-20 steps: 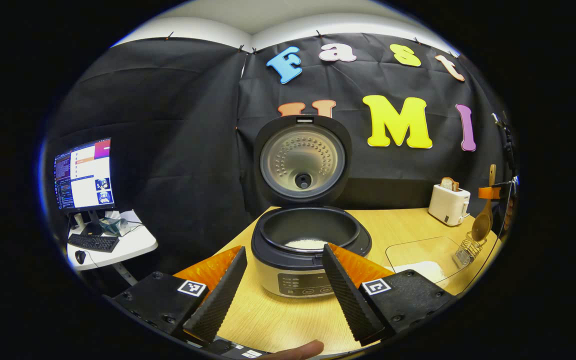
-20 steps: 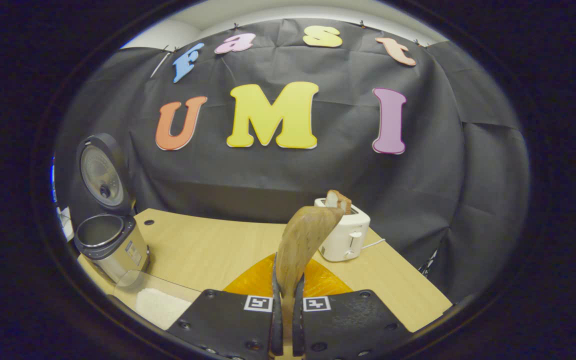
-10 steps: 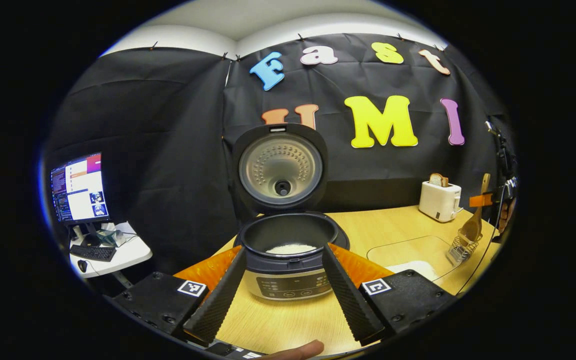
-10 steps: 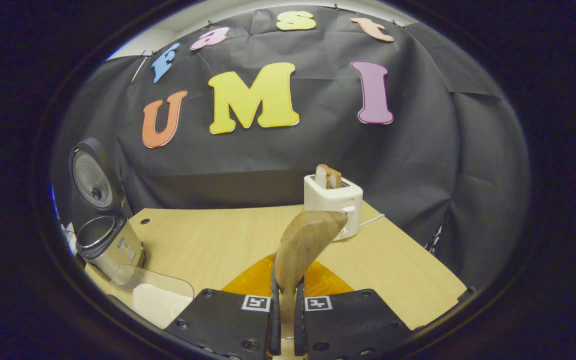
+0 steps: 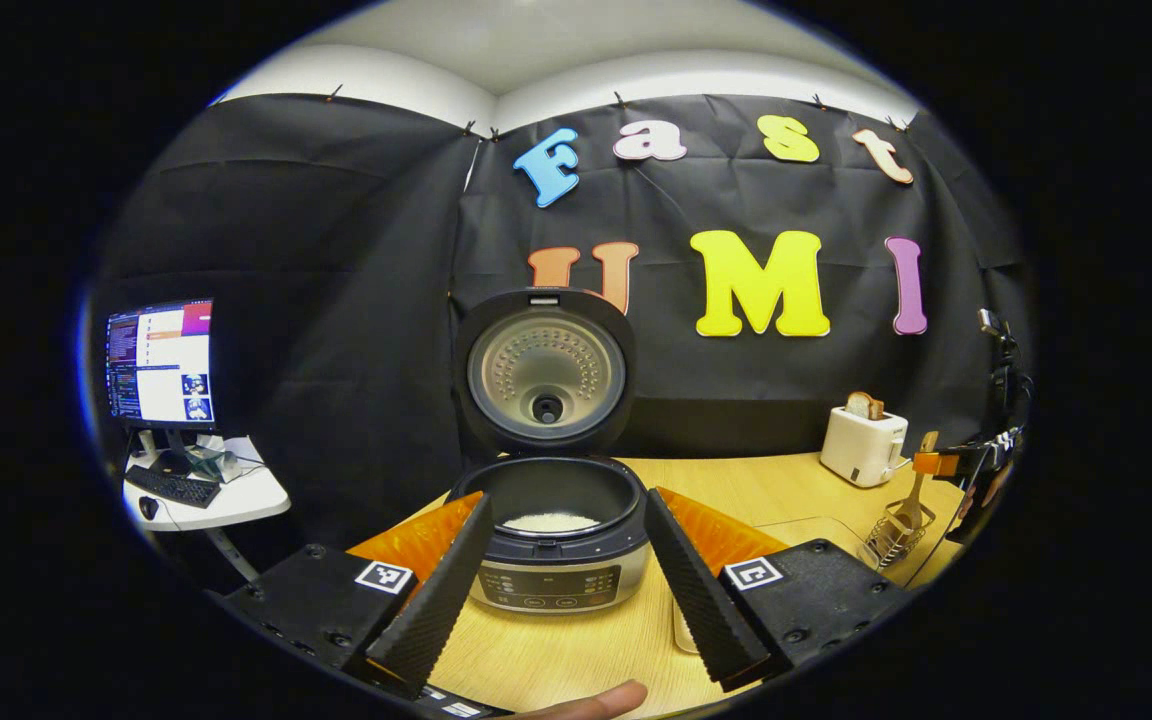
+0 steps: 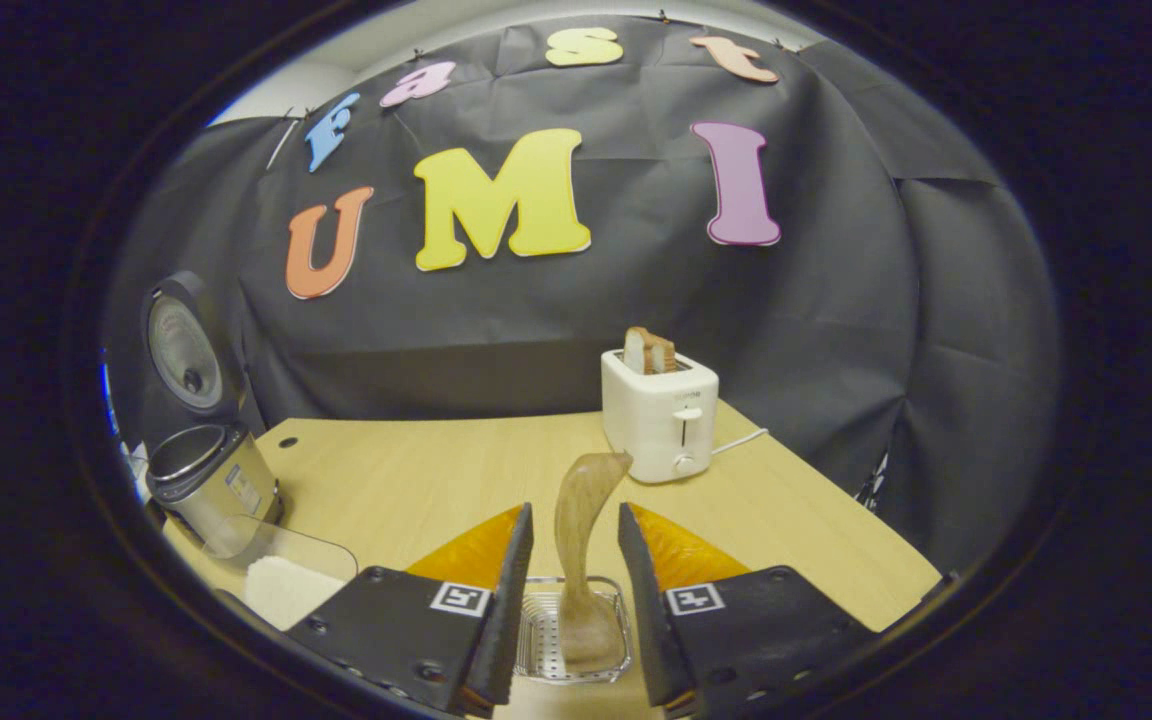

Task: Close the left gripper, press the button to open the rice cooker; take a wooden spoon from the chopstick holder with the right hand, scoop a spoonful of rice and pour it into the rice cooker, then put the wooden spoon back into the chopstick holder.

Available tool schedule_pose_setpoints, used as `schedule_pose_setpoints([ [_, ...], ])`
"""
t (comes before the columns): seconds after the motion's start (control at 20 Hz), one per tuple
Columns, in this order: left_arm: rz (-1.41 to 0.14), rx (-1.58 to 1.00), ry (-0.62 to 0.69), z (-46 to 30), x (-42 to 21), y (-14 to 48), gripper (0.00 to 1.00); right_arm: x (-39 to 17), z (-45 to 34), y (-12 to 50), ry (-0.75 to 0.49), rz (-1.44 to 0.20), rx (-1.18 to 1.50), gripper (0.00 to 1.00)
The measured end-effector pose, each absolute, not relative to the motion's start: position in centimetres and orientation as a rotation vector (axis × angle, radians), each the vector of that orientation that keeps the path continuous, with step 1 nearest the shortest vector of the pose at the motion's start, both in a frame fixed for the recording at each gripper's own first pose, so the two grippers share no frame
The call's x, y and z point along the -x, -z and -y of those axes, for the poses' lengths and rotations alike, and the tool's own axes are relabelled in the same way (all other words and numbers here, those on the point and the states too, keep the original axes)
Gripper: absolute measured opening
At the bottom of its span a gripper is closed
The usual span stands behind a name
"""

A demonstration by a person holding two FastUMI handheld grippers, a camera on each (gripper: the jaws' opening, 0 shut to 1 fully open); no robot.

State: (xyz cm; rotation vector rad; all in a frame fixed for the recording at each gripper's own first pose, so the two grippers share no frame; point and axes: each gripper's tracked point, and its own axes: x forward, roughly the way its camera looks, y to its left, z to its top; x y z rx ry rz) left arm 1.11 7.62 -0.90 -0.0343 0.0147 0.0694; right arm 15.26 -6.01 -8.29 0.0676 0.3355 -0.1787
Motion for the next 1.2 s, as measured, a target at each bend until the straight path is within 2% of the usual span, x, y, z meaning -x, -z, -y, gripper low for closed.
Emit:
schedule_pose_setpoints([
  [0.05,-0.004,0.031,-0.078,-7.7,-1.1,0.7,0.97,-15.0,6.7,8.1,0.189,-0.321,-0.076,0.57],
  [0.1,0.002,0.030,-0.086,-7.8,-1.0,0.7,0.97,-14.8,7.2,7.9,0.197,-0.307,-0.086,0.58],
  [0.15,0.008,0.034,-0.087,-7.7,-1.1,0.6,0.97,-14.4,7.6,8.1,0.202,-0.302,-0.093,0.65],
  [0.2,0.006,0.043,-0.077,-7.6,-1.4,0.6,0.97,-14.0,8.1,8.2,0.207,-0.298,-0.098,0.67],
  [0.25,0.007,0.050,-0.067,-7.6,-1.5,0.5,0.97,-13.6,8.6,8.3,0.217,-0.293,-0.105,0.77],
  [0.35,0.008,0.040,-0.065,-7.9,-1.7,-0.3,0.97,-12.5,9.5,8.2,0.229,-0.280,-0.120,0.83],
  [0.5,0.022,0.018,-0.076,-8.8,-2.7,-1.7,0.97,-11.2,10.2,7.7,0.212,-0.251,-0.104,0.87],
  [0.55,0.024,0.022,-0.073,-8.8,-3.1,-2.0,0.97,-10.7,10.5,7.9,0.209,-0.250,-0.104,0.84],
  [0.65,0.023,0.027,-0.070,-9.1,-3.9,-2.9,0.97,-9.9,10.4,8.2,0.185,-0.253,-0.142,0.84],
  [0.75,0.024,0.030,-0.069,-9.4,-4.9,-4.2,0.97,-9.4,10.1,8.6,0.158,-0.258,-0.160,0.89],
  [0.8,0.026,0.036,-0.069,-9.4,-5.4,-4.9,0.97,-9.2,10.3,8.6,0.155,-0.253,-0.153,0.85],
  [0.95,0.029,0.053,-0.063,-9.6,-6.8,-7.1,0.97,-9.4,10.7,8.8,0.145,-0.238,-0.096,0.90],
  [1.1,0.046,0.039,-0.072,-9.6,-8.1,-9.8,0.97,-9.7,10.9,9.7,0.138,-0.264,-0.088,0.91],
  [1.15,0.054,0.034,-0.070,-9.5,-8.7,-10.6,0.97,-9.8,10.5,9.7,0.116,-0.262,-0.091,0.88],
  [1.2,0.058,0.027,-0.068,-9.4,-9.3,-11.3,0.97,-9.7,10.2,9.6,0.100,-0.257,-0.089,0.91],
])
